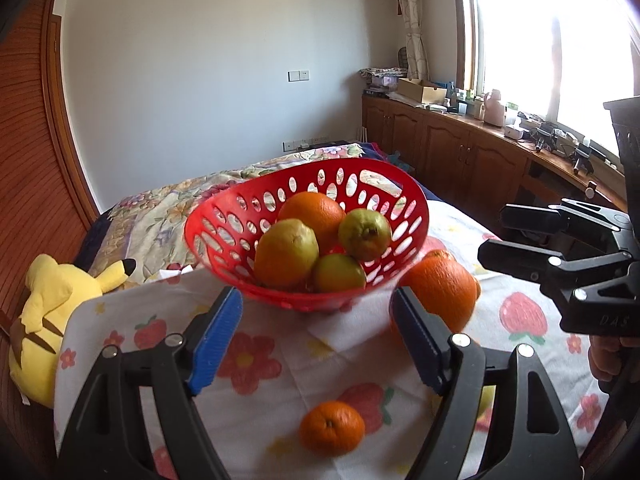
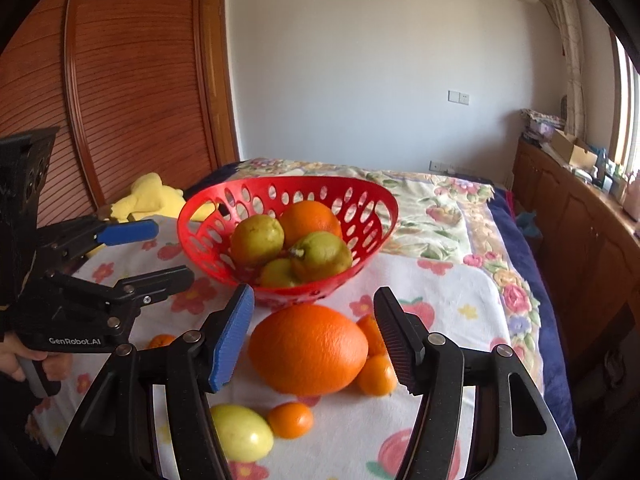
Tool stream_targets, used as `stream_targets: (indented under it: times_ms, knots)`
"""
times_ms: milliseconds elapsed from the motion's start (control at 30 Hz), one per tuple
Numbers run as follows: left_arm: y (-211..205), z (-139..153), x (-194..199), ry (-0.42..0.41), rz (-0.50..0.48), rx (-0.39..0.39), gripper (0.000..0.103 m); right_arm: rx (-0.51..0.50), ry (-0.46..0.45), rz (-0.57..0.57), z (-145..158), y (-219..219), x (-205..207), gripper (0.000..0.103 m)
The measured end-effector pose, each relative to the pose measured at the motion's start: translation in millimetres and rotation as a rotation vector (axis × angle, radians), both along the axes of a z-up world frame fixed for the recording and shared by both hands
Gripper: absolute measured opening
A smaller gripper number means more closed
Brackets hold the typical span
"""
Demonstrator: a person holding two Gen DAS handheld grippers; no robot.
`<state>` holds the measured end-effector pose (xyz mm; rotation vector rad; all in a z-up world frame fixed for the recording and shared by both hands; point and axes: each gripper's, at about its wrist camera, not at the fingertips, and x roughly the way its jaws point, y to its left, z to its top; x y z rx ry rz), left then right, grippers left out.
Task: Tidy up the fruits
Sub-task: 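Open and withdraw both tools from the red basket, then move left tool around a tangerine while right tool surrounds the pale yellow-green fruit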
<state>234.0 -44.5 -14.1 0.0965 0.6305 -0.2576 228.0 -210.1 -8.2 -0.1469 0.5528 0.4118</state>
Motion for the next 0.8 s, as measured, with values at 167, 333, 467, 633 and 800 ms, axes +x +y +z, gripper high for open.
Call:
stream_targets:
  times_ms: [167, 333, 467, 633, 800]
  knots:
    - [8.1, -14.8, -23.2, 0.007, 0.025, -0.011, 0.080, 0.006, -0.007, -0.013, -6.9, 1.0, -22.5, 0.064]
    - [16.2, -31.9, -42.6, 0.008, 0.045, -0.023, 0.080, 0.018, -0.003, -0.021, -12.3, 0.2, -39.2, 0.064]
    - [17.8, -43.7, -47.6, 0.016, 0.041, -0.048, 0.080, 0.029, 0.000, -0.014, -17.6, 0.5, -46.8, 0.064]
    - [12.7, -50.1, -48.9, 0.017, 0.037, -0.026, 0.080, 0.023, 0.014, -0.009, -26.9, 5.3, -54.0, 0.064]
    - [7.5, -61.9, -42.6, 0.062, 0.043, 0.012, 0.080, 0.022, 0.034, -0.003, -36.3, 9.1, -59.0, 0.064]
